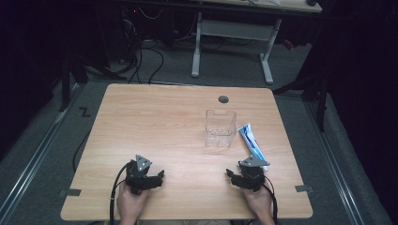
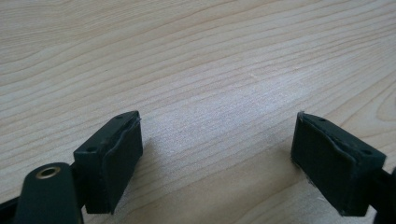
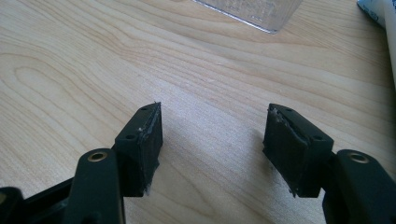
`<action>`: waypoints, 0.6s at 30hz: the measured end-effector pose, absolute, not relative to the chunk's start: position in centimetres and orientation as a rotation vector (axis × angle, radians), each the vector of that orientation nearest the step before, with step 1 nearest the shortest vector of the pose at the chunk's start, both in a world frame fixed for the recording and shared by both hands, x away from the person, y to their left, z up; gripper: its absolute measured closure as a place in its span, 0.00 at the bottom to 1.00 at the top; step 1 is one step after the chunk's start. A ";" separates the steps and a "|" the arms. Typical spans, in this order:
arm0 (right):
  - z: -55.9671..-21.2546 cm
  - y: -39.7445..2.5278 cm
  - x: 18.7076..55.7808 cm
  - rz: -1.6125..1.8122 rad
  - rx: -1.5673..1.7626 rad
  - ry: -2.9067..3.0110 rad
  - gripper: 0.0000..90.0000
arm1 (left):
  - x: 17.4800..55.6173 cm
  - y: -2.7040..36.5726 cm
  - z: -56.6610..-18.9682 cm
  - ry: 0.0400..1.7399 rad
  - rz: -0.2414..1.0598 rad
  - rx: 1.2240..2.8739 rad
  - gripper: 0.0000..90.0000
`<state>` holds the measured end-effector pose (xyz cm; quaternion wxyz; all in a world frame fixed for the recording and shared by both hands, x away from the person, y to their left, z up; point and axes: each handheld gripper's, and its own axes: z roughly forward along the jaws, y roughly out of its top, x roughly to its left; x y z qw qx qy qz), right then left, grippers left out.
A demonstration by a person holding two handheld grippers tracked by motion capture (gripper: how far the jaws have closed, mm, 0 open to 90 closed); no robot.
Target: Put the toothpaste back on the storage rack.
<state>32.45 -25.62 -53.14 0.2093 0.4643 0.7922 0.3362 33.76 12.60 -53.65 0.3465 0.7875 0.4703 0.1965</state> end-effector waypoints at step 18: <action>-53.1 -25.6 32.4 0.929 1.302 2.196 0.40 | 33.7 12.6 -53.7 1.216 0.509 2.042 0.18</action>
